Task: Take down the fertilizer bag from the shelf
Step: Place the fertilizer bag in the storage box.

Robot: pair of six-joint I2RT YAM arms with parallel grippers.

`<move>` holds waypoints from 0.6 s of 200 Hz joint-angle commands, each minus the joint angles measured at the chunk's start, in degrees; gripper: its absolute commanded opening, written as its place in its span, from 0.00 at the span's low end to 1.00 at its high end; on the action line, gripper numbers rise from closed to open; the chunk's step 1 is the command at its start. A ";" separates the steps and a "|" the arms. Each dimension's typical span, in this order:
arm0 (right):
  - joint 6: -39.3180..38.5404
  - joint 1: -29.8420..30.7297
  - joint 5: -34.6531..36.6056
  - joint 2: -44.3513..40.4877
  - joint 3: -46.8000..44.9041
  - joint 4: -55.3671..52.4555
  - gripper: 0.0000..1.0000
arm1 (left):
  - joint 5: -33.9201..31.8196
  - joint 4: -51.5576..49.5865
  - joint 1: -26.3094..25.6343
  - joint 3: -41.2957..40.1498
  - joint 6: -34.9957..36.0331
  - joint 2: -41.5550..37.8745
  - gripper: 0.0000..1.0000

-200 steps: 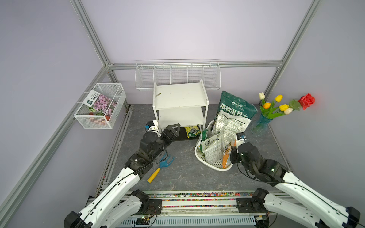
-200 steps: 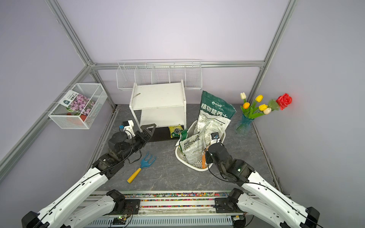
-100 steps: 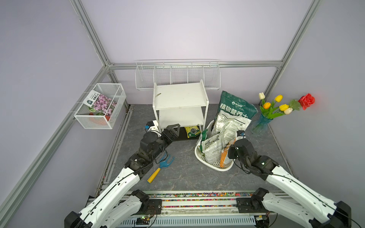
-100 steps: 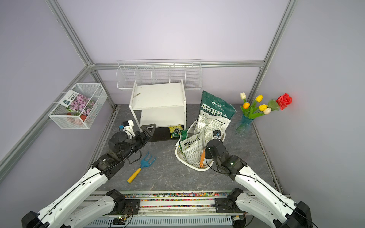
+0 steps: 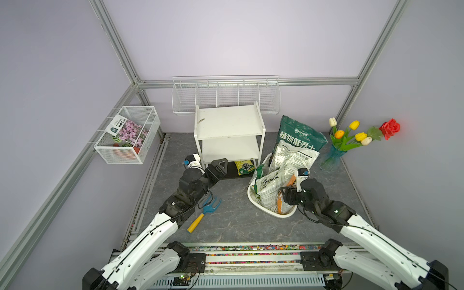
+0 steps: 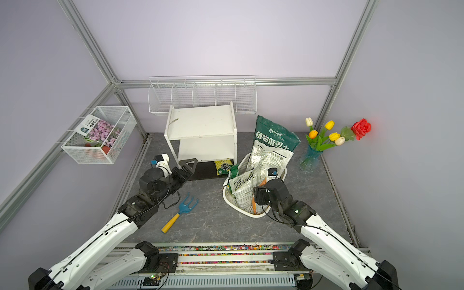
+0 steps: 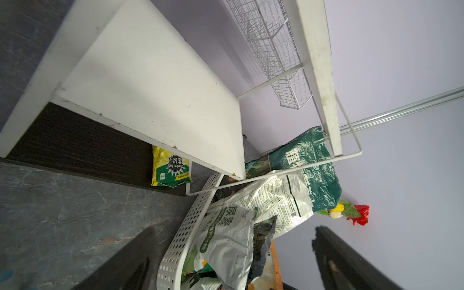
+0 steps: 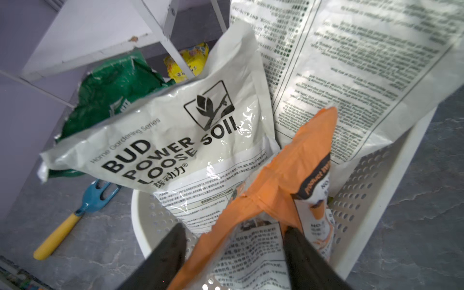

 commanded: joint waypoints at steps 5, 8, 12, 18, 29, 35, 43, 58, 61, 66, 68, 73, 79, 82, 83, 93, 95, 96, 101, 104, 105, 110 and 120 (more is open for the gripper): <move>-3.50 -0.85 2.99 -1.21 4.50 -1.22 0.83 | -1.20 -0.61 0.14 -2.55 -1.71 0.59 1.00; -3.98 -1.02 2.61 -0.90 5.20 -1.40 0.83 | -1.14 -0.31 0.14 -2.89 -2.12 0.61 1.00; -4.51 -1.28 2.02 -0.51 6.40 -1.79 0.84 | -1.05 0.16 0.14 -3.49 -2.66 0.66 1.00; -5.44 -1.64 1.25 0.13 8.13 -2.35 0.85 | -0.79 1.17 0.14 -4.51 -4.17 0.71 1.00; -6.79 -2.10 0.01 1.75 11.31 -3.21 0.86 | 0.04 3.22 0.14 -6.82 -6.90 0.66 1.00; -7.21 -2.27 -0.45 2.70 13.01 -3.78 0.85 | 0.57 4.80 0.14 -8.10 -8.36 0.74 1.00; -8.03 -2.54 -1.16 3.75 15.11 -4.37 0.86 | 1.22 6.71 0.14 -10.00 -10.30 0.94 1.00; -9.38 -2.74 -1.91 5.31 18.34 -5.01 0.86 | 1.69 9.10 0.10 -12.53 -12.79 1.58 0.98; -9.59 -2.74 -2.01 5.56 18.84 -5.06 0.86 | 1.77 9.93 0.06 -13.06 -13.15 1.72 0.98; -10.04 -2.88 -1.97 5.86 19.63 -5.17 0.86 | 1.83 11.40 0.02 -13.91 -13.77 2.05 0.98; -10.15 -2.84 -1.97 6.05 19.91 -5.18 0.86 | 1.92 12.06 -0.02 -14.28 -13.99 2.22 0.98; -10.39 -2.83 -2.09 6.33 20.55 -5.27 0.86 | 1.86 13.73 -0.19 -15.27 -14.97 2.57 0.97; -10.72 -2.91 -2.05 6.55 21.14 -5.41 0.86 | 1.70 15.72 -0.36 -16.46 -16.22 3.11 0.96; -10.82 -2.93 -2.00 6.68 21.35 -5.45 0.85 | 1.60 17.22 -0.45 -17.16 -16.83 3.51 0.95; -10.84 -2.97 -2.03 6.70 21.44 -5.46 0.86 | 1.60 17.75 -0.51 -17.39 -17.03 3.62 0.95; -11.19 -2.99 -2.06 6.89 21.77 -5.36 0.86 | 1.35 22.70 -0.89 -19.52 -18.35 5.04 0.93; -11.25 -3.06 -2.06 6.88 21.74 -5.38 0.86 | 1.21 23.41 -0.97 -19.79 -18.65 5.40 0.92; -11.28 -3.03 -2.06 6.89 21.77 -5.38 0.86 | 1.14 23.84 -1.03 -19.85 -18.81 5.62 0.92; -11.31 -3.07 -1.98 6.87 21.85 -5.37 0.86 | 1.08 25.49 -1.17 -20.59 -19.49 6.66 0.91; -11.31 -3.11 -2.01 6.74 21.75 -5.34 0.86 | 1.12 26.66 -1.24 -20.89 -19.65 7.28 0.90; -11.35 -3.14 -1.99 6.78 21.77 -5.36 0.86 | 1.14 27.00 -1.26 -20.97 -19.67 7.48 0.90; -11.40 -3.14 -1.84 6.81 21.66 -5.37 0.86 | 1.27 28.37 -1.33 -21.30 -19.75 8.74 0.89; -11.26 -3.18 -1.67 6.50 21.29 -5.21 0.86 | 1.64 29.92 -1.35 -21.32 -20.21 11.09 0.86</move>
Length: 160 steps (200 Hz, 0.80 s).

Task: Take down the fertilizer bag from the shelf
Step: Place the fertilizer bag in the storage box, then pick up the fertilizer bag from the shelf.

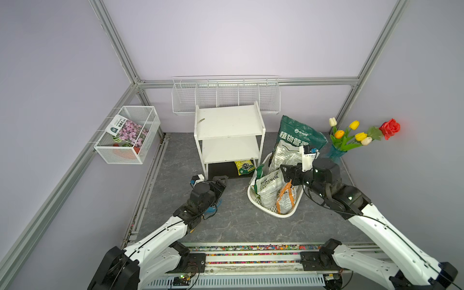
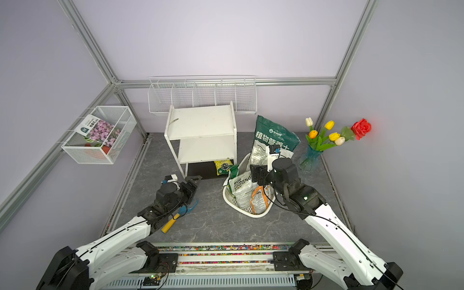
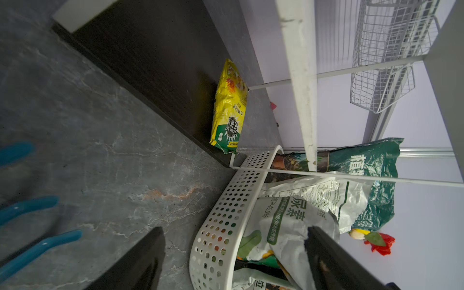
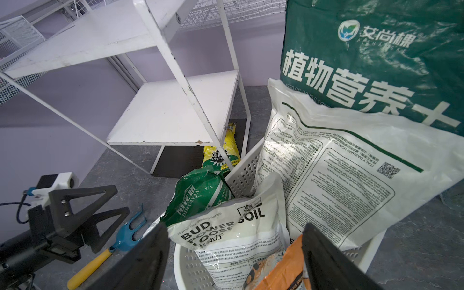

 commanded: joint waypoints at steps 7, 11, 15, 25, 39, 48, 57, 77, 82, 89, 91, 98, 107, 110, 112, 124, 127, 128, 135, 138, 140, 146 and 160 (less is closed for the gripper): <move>-1.40 -0.62 -0.20 -0.11 -0.22 -1.34 0.86 | 0.94 12.55 -0.61 -1.11 -3.14 5.75 0.83; -1.24 -0.63 -0.12 -0.22 -0.43 -1.23 0.86 | 1.21 13.90 -0.70 -1.21 -2.97 7.05 0.81; -1.19 -0.60 -0.11 -0.37 -0.69 -1.18 0.86 | 1.30 15.20 -0.74 -1.28 -2.94 8.04 0.80; -0.82 -0.61 -0.11 -0.77 -1.38 -0.84 0.86 | 1.76 18.76 -1.00 -1.33 -2.94 11.22 0.75; -0.51 -0.66 -0.03 -1.38 -2.28 -0.27 0.86 | 1.76 24.13 -1.35 -1.29 -2.94 15.60 0.73; -0.42 -0.63 0.14 -1.66 -2.72 -0.04 0.85 | 1.16 28.09 -1.68 -1.12 -2.90 18.56 0.74; -0.42 -0.68 0.31 -1.83 -2.94 0.06 0.85 | -0.25 32.29 -2.12 -1.33 -3.84 21.48 0.75; -0.67 -0.77 0.67 -2.08 -3.10 0.05 0.86 | -2.03 42.62 -2.57 -1.03 -7.24 28.93 0.73; -0.79 -0.77 0.75 -2.12 -3.12 -0.04 0.86 | -2.06 44.90 -2.59 -0.57 -8.26 30.92 0.72; -0.85 -0.79 0.83 -2.22 -3.12 -0.05 0.86 | -1.74 47.79 -2.67 0.20 -9.21 33.70 0.69; -0.85 -0.78 0.92 -2.30 -3.15 -0.09 0.86 | -1.65 48.56 -2.68 0.44 -9.45 34.52 0.68; -0.90 -0.77 1.30 -2.49 -3.20 -0.08 0.86 | -1.62 51.16 -3.00 1.38 -10.66 37.30 0.67; -0.78 -0.78 2.02 -2.83 -3.58 0.22 0.85 | -1.92 54.24 -3.40 2.69 -11.80 40.77 0.63; -0.77 -0.77 2.33 -3.04 -3.75 0.40 0.86 | -2.14 55.13 -3.55 3.12 -12.10 41.77 0.62; -0.70 -0.79 2.39 -3.14 -3.85 0.51 0.86 | -2.37 55.62 -3.62 3.41 -12.42 42.51 0.61; -0.42 -0.85 3.00 -3.95 -4.72 1.35 0.86 | -3.69 57.81 -4.21 4.73 -13.82 45.92 0.59; -0.38 -0.83 3.12 -4.16 -4.89 1.48 0.86 | -4.24 58.30 -4.34 4.94 -14.13 46.58 0.59; -0.36 -0.84 3.13 -4.24 -4.98 1.56 0.86 | -4.43 58.50 -4.43 5.03 -14.16 46.68 0.59; -0.16 -0.86 3.39 -4.67 -5.35 1.95 0.86 | -5.49 59.50 -4.74 5.35 -14.19 47.92 0.59; -0.11 -0.86 3.47 -4.85 -5.57 1.98 0.86 | -5.85 59.71 -4.78 5.52 -14.29 48.20 0.59; -0.07 -0.86 3.49 -4.91 -5.62 2.07 0.86 | -6.00 59.71 -4.83 5.70 -14.33 48.36 0.59; -0.02 -0.87 3.53 -5.13 -5.96 2.30 0.86 | -6.29 59.50 -4.81 6.06 -14.49 48.70 0.59; 0.01 -0.86 3.67 -5.37 -6.62 2.47 0.85 | -6.38 57.81 -4.83 7.27 -15.09 49.49 0.59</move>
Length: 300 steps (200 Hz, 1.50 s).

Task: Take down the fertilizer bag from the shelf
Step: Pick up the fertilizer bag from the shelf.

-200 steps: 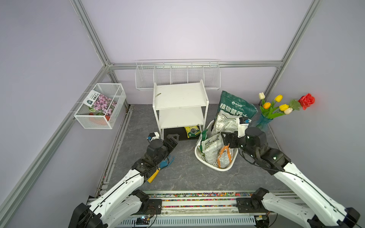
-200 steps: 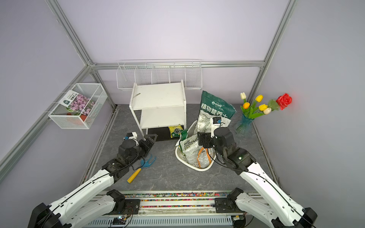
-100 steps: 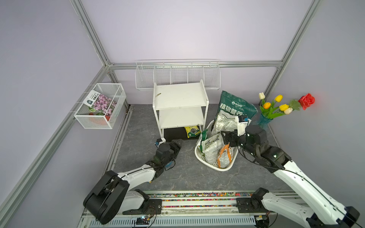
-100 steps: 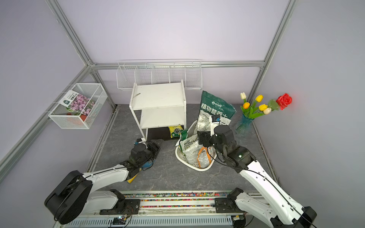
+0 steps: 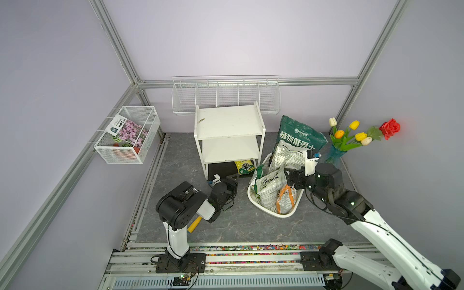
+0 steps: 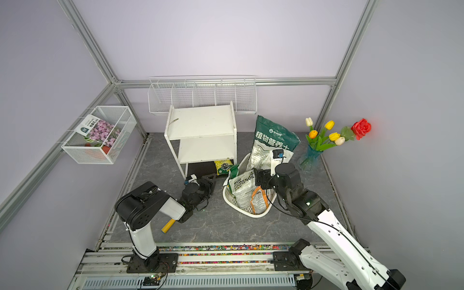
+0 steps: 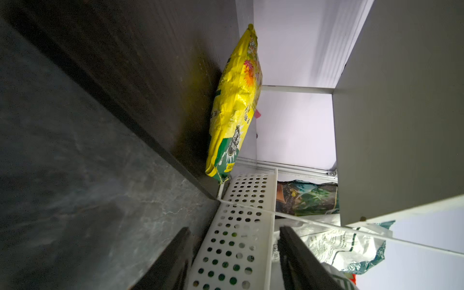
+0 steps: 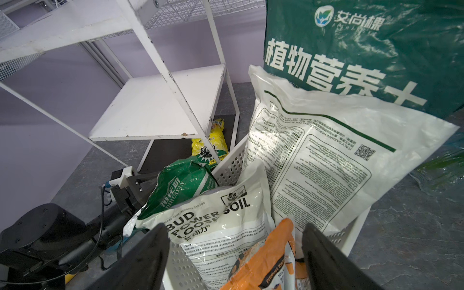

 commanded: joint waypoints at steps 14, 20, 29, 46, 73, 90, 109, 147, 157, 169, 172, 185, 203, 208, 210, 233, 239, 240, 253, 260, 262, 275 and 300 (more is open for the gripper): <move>0.14 -0.25 2.18 -1.13 -2.37 1.91 0.86 | -1.61 3.08 -0.33 3.88 -2.60 2.58 0.59; 0.28 -0.25 2.52 -1.25 -2.54 1.99 0.85 | -1.48 2.92 -0.41 4.45 -3.03 3.35 0.59; 0.33 -0.24 3.06 -1.58 -2.97 2.62 0.85 | -1.70 2.94 -0.64 5.18 -4.06 4.50 0.59; 0.54 -0.25 4.09 -2.58 -3.73 3.91 0.85 | -2.40 3.38 -1.02 6.37 -5.19 6.58 0.60; -0.08 -0.30 6.00 -4.23 -4.01 4.35 0.85 | -3.93 1.54 -1.27 7.25 -5.54 7.15 0.61; -0.42 -0.31 7.32 -5.10 -4.26 4.30 0.85 | -4.51 -1.27 -1.47 7.32 -5.62 6.17 0.61; -0.50 -0.32 8.33 -5.85 -4.83 4.44 0.85 | -4.80 -4.55 -1.56 8.01 -5.24 5.56 0.62; -0.33 -0.33 8.53 -6.75 -5.49 4.41 0.85 | -3.98 -3.77 -1.56 12.14 -5.35 8.46 0.60; -0.39 -0.34 8.70 -7.13 -5.59 4.16 0.85 | -4.14 -4.45 -1.56 13.00 -5.36 8.77 0.59; -0.62 -0.36 9.07 -7.81 -5.81 3.93 0.85 | -4.75 -4.57 -1.55 13.48 -5.17 8.82 0.58; -0.60 -0.32 9.21 -8.01 -5.84 3.88 0.85 | -4.86 -4.61 -1.54 13.48 -5.17 8.84 0.58; -0.69 -0.33 9.93 -8.87 -6.18 3.75 0.85 | -5.22 -5.06 -1.56 13.57 -5.08 8.85 0.57; -0.68 -0.32 10.34 -9.76 -6.46 3.85 0.85 | -5.27 -5.91 -1.56 13.27 -4.96 8.97 0.57; -0.68 -0.32 10.40 -9.93 -6.54 3.87 0.85 | -5.24 -6.15 -1.51 13.16 -5.04 9.00 0.57; -0.68 -0.32 10.47 -9.96 -6.55 3.95 0.85 | -5.18 -6.25 -1.53 13.15 -5.02 9.03 0.56; -0.60 -0.32 10.63 -10.18 -6.73 3.86 0.85 | -4.60 -7.62 -1.56 12.55 -6.04 9.38 0.56; -0.53 -0.32 10.75 -10.18 -6.73 3.88 0.85 | -4.57 -8.13 -1.51 12.36 -6.50 9.38 0.56; -0.51 -0.32 10.75 -10.18 -6.73 3.86 0.85 | -4.55 -8.22 -1.49 12.31 -6.58 9.39 0.56; -0.50 -0.32 10.70 -10.07 -6.82 4.01 0.85 | -4.71 -8.92 -1.55 12.01 -6.92 9.25 0.56; -0.44 -0.32 10.73 -9.97 -6.82 4.24 0.85 | -4.95 -9.37 -1.56 11.98 -6.97 9.15 0.56; -0.47 -0.36 10.75 -10.00 -6.86 4.26 0.85 | -5.11 -9.43 -1.56 11.99 -7.04 9.13 0.56; -0.42 -0.36 10.67 -9.88 -6.82 4.40 0.85 | -5.48 -10.73 -1.51 12.15 -7.07 8.67 0.56; -0.36 -0.37 10.67 -9.89 -6.82 4.32 0.85 | -4.75 -13.86 -1.65 11.85 -6.82 7.05 0.54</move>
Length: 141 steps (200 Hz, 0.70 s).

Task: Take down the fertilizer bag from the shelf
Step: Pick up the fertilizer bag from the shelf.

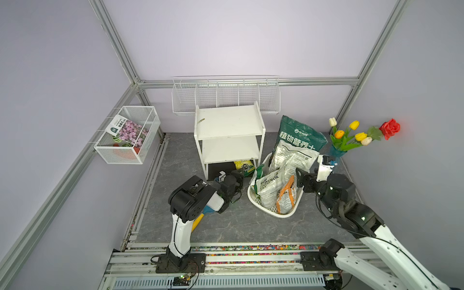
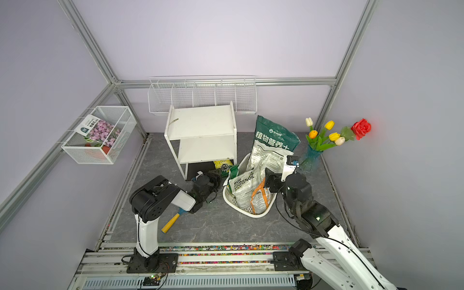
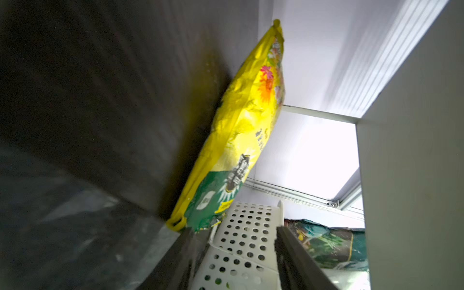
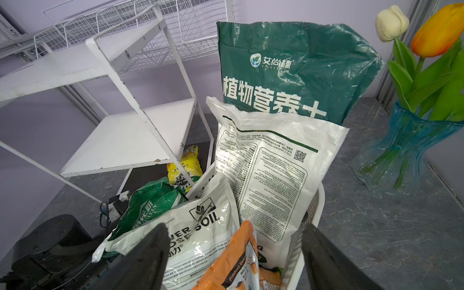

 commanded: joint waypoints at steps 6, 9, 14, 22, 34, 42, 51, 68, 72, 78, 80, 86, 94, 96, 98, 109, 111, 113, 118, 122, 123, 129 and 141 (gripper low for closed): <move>-0.34 -0.32 0.88 -0.24 -1.02 0.98 0.85 | -0.13 -5.76 -0.42 -1.23 -0.23 -1.63 0.54; -0.31 -0.32 0.90 -0.31 -1.07 0.98 0.85 | -0.23 -6.20 -0.50 -1.43 -0.24 -2.00 0.54; -0.31 -0.32 1.02 -0.31 -1.19 1.04 0.85 | -0.42 -6.70 -0.66 -1.83 -0.21 -2.61 0.54; -0.09 -0.32 1.12 -0.28 -1.45 1.24 0.85 | -0.88 -7.81 -0.84 -2.38 -0.19 -3.64 0.55; 0.21 -0.32 0.99 -0.18 -1.80 1.69 0.85 | -1.32 -9.59 -0.85 -3.04 0.04 -4.79 0.55; 0.39 -0.32 0.82 -0.17 -1.95 1.94 0.85 | -1.65 -10.21 -0.86 -3.31 0.24 -5.15 0.56; 0.47 -0.33 0.64 -0.02 -1.99 2.03 0.85 | -2.02 -10.21 -0.85 -3.33 0.31 -4.89 0.56; 0.49 -0.32 0.36 0.18 -1.84 2.06 0.85 | -2.23 -8.46 -0.82 -2.78 0.30 -3.10 0.55; 0.44 -0.32 0.33 0.22 -1.77 1.91 0.85 | -2.22 -7.96 -0.83 -2.51 0.37 -2.69 0.56; 0.33 -0.32 0.33 0.13 -1.73 1.78 0.85 | -2.24 -7.43 -0.84 -2.10 0.41 -1.98 0.56; 0.31 -0.32 0.44 0.17 -1.66 1.75 0.85 | -2.19 -7.26 -0.86 -1.91 0.38 -1.77 0.56; 0.06 -0.32 0.49 0.05 -1.57 1.50 0.85 | -2.15 -6.54 -0.86 -1.45 0.59 -1.17 0.55; 0.01 -0.31 0.69 -0.10 -1.47 1.22 0.85 | -2.15 -5.97 -0.86 -0.81 0.81 -0.48 0.56; -0.01 -0.31 0.68 -0.20 -1.47 1.19 0.85 | -2.15 -5.90 -0.82 -0.65 0.87 -0.38 0.55; -0.03 -0.32 0.72 -0.17 -1.45 1.14 0.85 | -2.15 -5.88 -0.85 -0.54 0.93 -0.35 0.55; -0.21 -0.32 0.87 -0.50 -1.47 1.05 0.85 | -2.44 -5.85 -0.78 0.21 1.40 0.13 0.55; -0.22 -0.32 0.86 -0.51 -1.49 0.97 0.85 | -2.49 -5.78 -0.78 0.31 1.50 0.17 0.54; -0.22 -0.32 0.86 -0.52 -1.54 1.02 0.85 | -2.43 -5.77 -0.78 0.40 1.55 0.27 0.54; -0.24 -0.32 0.87 -0.63 -1.50 0.96 0.85 | -2.71 -5.81 -0.68 0.54 1.59 0.36 0.53; -0.22 -0.32 0.91 -0.69 -1.53 0.90 0.85 | -2.84 -5.84 -0.64 0.57 1.61 0.46 0.53; -0.26 -0.32 0.88 -0.65 -1.54 0.92 0.85 | -2.89 -5.85 -0.62 0.60 1.63 0.50 0.53; -0.22 -0.32 0.89 -0.78 -1.64 0.90 0.85 | -2.91 -5.73 -0.44 0.73 1.69 0.69 0.52; -0.13 -0.32 0.83 -0.85 -1.77 0.84 0.85 | -2.78 -5.54 -0.18 0.82 1.96 0.78 0.46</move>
